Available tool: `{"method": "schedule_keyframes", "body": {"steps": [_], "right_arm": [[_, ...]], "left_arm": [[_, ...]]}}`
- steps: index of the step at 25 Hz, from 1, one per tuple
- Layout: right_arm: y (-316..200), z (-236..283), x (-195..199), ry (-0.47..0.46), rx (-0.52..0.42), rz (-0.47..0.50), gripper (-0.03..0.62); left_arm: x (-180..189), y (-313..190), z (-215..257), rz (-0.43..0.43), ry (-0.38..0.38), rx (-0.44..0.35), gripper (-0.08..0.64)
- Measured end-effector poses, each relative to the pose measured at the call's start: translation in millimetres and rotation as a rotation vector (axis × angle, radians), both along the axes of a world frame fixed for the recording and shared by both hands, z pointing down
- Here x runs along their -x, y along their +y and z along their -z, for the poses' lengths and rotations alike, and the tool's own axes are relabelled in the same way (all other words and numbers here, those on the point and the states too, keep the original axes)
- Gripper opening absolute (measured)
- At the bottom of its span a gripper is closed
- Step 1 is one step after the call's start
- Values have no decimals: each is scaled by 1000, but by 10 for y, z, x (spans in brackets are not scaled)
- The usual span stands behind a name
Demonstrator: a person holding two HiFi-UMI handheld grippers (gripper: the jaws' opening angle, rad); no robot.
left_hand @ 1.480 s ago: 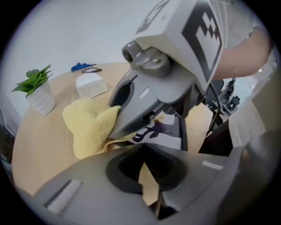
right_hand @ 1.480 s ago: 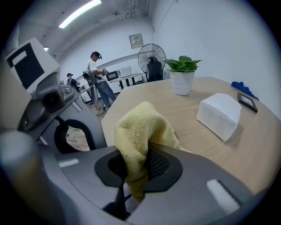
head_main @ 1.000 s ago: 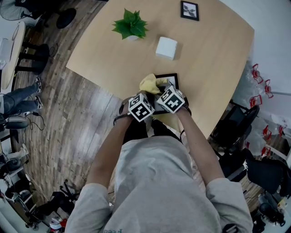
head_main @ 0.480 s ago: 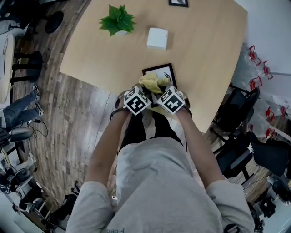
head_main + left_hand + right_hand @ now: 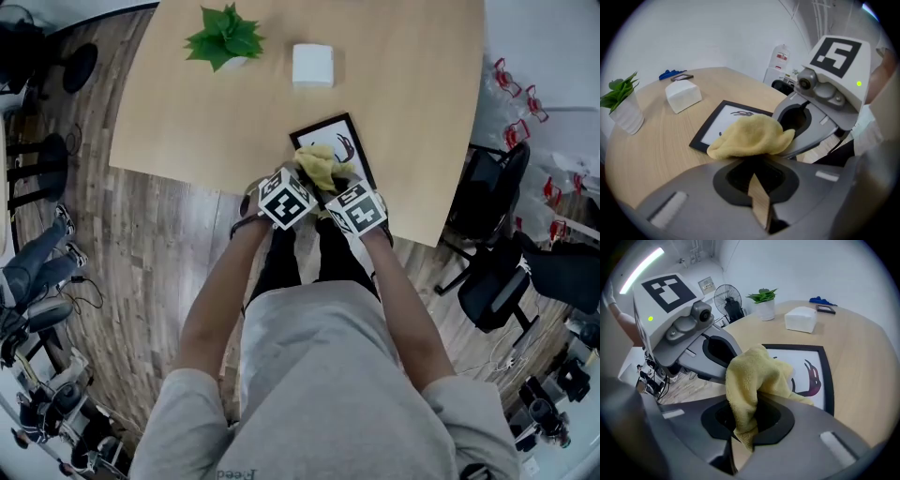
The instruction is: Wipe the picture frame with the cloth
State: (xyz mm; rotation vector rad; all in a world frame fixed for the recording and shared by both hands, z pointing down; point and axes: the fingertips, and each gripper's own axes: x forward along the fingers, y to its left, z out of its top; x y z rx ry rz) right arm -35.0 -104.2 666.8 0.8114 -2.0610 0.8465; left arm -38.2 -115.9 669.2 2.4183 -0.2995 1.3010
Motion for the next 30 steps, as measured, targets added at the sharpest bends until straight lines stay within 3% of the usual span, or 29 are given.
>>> {"method": "schedule_keyframes", "body": {"steps": [11,16,22,30], "right_arm": [[168,29,23,-30,43,-282,49],[276,40,-1,24,13,-306,51],[379,71,40,115,-52,-266,51],[605,74,102,137,-58,-272,49]], "left_arm": [[12,27,17,-88,55,9,52],[-5,25,23,-111,67,1,52],[8,24,31,-121,83,5,52],[1,44,20,-161,86,-15,52]]}}
